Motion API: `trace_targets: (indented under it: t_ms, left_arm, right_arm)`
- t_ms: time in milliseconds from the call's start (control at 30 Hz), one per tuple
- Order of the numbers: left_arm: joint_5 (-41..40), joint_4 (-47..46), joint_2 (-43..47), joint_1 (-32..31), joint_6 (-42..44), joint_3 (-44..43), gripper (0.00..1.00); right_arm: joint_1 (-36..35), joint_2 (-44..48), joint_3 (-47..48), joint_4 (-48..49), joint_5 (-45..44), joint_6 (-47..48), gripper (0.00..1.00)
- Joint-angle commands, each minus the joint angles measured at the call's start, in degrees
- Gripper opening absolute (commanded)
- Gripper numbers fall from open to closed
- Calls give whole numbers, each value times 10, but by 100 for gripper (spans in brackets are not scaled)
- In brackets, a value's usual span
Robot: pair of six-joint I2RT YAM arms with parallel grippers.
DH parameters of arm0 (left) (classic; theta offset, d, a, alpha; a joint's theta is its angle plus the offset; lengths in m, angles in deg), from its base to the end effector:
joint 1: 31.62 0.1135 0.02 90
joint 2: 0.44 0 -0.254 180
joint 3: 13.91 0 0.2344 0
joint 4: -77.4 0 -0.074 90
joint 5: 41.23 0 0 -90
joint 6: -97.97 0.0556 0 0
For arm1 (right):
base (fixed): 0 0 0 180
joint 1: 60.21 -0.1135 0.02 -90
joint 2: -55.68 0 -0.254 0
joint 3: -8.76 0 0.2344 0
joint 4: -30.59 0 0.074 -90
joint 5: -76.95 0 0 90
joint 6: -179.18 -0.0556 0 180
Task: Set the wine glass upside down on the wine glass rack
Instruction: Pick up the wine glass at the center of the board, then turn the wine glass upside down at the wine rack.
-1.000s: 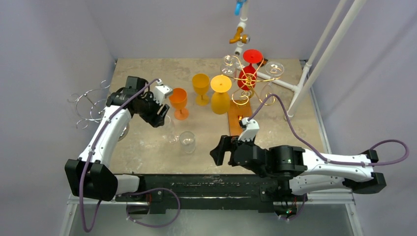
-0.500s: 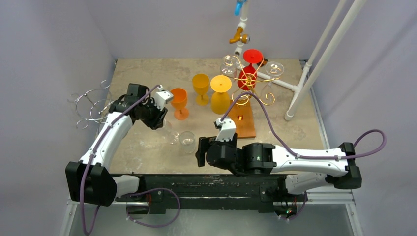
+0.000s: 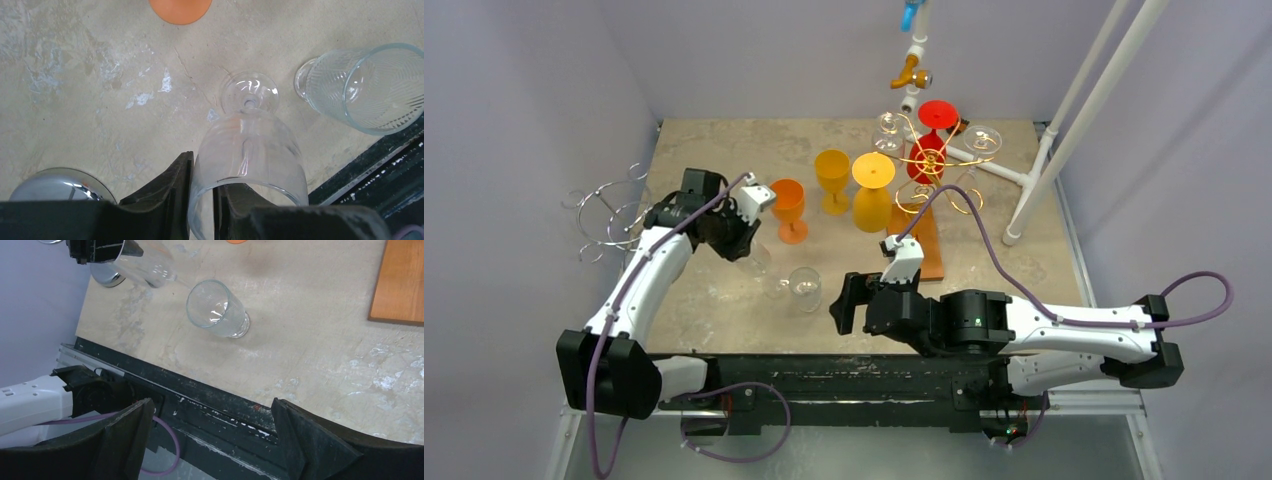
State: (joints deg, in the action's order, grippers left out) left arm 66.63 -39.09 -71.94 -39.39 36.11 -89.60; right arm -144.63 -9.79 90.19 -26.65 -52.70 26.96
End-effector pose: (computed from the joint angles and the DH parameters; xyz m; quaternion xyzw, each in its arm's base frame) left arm 0.2334 -0.0491 0.2623 0.3327 0.8936 -0.1011 0.2837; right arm 0.0574 0.2232 0.3320 -0.0277 0.8679 0.2830 0.4073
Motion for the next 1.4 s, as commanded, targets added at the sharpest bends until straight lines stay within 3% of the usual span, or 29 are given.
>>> trace_targets:
  t_ms: [0,267,500,700,867,1133,1367]
  left_arm:
    - [7,55,20,1,-1,-72,0]
    - [40,117,47,1,-30,-209,0]
    - [47,117,79,1,-34,-243,0]
    - [62,21,136,1,-33,-249,0]
    - [87,-71,173,1,-52,-274,0]
    - [139,-263,283,1,-91,-250,0]
    - [156,-303,324,1,-77,-253,0]
  right_arm:
    - [-1,11,5,5,-16,-10,99]
    - [-1,4,20,43,-12,22,99]
    - [-1,8,32,69,-15,28,99]
    - [-1,24,39,119,-14,28,99]
    - [0,-15,90,179,5,38,99]
    - [-1,-49,100,505,81,94,99]
    - [0,-85,118,708,141,152,99]
